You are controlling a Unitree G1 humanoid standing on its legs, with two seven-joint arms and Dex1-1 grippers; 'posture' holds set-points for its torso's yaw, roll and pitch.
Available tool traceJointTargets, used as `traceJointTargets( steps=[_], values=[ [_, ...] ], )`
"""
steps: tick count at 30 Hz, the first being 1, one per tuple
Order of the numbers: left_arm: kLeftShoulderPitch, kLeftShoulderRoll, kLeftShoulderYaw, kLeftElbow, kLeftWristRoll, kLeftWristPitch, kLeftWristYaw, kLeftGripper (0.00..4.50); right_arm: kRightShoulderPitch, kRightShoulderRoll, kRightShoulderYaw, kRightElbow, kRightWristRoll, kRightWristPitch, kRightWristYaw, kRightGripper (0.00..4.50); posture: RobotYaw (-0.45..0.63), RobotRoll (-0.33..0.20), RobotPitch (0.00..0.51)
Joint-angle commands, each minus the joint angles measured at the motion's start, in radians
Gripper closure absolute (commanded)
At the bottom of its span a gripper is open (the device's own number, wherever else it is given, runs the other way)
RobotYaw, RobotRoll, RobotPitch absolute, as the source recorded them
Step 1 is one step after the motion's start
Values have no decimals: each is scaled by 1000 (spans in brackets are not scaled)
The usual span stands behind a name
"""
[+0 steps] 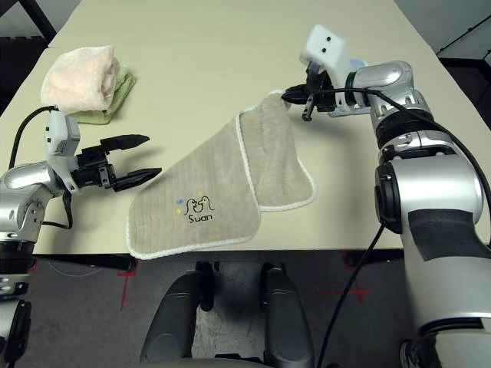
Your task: Fold the towel and set it aside.
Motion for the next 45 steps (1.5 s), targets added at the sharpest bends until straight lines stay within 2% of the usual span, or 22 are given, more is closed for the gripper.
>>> traceJointTargets(
  steps=[1, 6, 8, 11, 15, 22, 36, 41, 45],
  values=[
    [-15, -15, -2, -29, -10, 26, 18, 0, 15, 14, -30, -35, 21, -128, -125, 4460, -4, 0, 220],
    [-34, -50, -13, -14, -6, 30, 33, 0, -57, 101, -58, -73, 85, -186, -107, 4460, -29, 0, 216],
    [-42, -64, -19, -12, -3, 37, 40, 0, -104, 128, -86, -81, 126, -158, -125, 4460, -30, 0, 215],
    [-49, -72, -29, -10, 4, 44, 39, 0, -181, 162, -169, -74, 211, -35, -236, 4460, -31, 0, 211],
    [-49, -65, -36, -8, 10, 43, 28, 0, -258, 175, -229, -80, 266, 57, -326, 4460, -33, 0, 210],
    [-50, -71, -39, -8, 19, 29, 27, 0, -393, 208, -311, -107, 372, 118, -361, 4460, -34, 0, 205],
    [-63, -104, -58, -7, 20, 24, 40, 0, -553, 187, -269, -87, 305, 87, -502, 4460, -50, 0, 205],
    [-76, -120, -65, 7, 23, 17, 44, 0, -569, 202, -235, -58, 254, 102, -614, 4460, -56, 0, 205],
    [-96, -147, -82, 35, 67, -19, 94, 0, -550, 251, -213, -56, 246, 137, -590, 4460, -39, 0, 210]
  ],
)
